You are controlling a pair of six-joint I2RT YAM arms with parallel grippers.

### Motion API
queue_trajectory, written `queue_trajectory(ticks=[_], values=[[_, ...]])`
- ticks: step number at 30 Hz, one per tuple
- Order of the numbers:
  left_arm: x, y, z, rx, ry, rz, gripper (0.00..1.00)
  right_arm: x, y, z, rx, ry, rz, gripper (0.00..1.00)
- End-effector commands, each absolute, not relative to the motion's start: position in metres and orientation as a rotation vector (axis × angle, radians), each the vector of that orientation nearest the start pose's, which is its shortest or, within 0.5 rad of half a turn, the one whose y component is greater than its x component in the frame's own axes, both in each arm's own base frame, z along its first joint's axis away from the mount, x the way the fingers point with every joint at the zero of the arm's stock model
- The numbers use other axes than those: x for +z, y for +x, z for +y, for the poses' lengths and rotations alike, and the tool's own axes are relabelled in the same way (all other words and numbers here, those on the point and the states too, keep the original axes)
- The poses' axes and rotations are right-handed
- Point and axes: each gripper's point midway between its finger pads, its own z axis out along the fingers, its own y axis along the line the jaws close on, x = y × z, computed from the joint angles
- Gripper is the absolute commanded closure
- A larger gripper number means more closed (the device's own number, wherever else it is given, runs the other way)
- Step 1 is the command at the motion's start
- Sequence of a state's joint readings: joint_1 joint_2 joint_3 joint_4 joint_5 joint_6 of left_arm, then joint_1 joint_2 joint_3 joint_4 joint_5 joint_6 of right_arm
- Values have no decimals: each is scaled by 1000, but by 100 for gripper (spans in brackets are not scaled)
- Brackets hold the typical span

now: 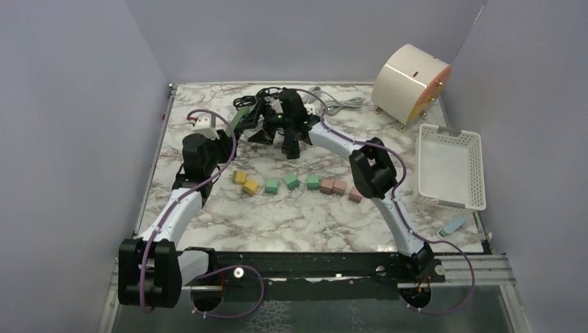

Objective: Pull the plug off the socket

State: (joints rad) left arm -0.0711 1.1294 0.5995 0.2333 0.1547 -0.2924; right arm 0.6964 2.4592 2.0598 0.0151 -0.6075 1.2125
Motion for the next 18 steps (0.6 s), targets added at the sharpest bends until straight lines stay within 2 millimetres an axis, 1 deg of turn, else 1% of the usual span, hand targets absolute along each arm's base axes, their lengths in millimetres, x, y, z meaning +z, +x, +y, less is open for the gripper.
queue_trajectory(ticks=[1, 5, 11, 15, 17, 18], values=[[221, 377, -70, -403, -46, 1697, 100, 170, 423, 514, 1735, 147, 2318, 21], [221, 376, -72, -404, -42, 1697, 100, 177, 434, 505, 1744, 177, 2277, 28], [221, 376, -74, -407, -35, 1699, 100, 179, 441, 501, 1760, 201, 2251, 41], [220, 375, -74, -408, -32, 1701, 100, 179, 444, 499, 1759, 210, 2235, 45], [221, 375, -74, -407, -31, 1700, 100, 180, 446, 497, 1759, 212, 2224, 51], [220, 375, -75, -407, -31, 1701, 100, 179, 447, 496, 1762, 214, 2224, 57]])
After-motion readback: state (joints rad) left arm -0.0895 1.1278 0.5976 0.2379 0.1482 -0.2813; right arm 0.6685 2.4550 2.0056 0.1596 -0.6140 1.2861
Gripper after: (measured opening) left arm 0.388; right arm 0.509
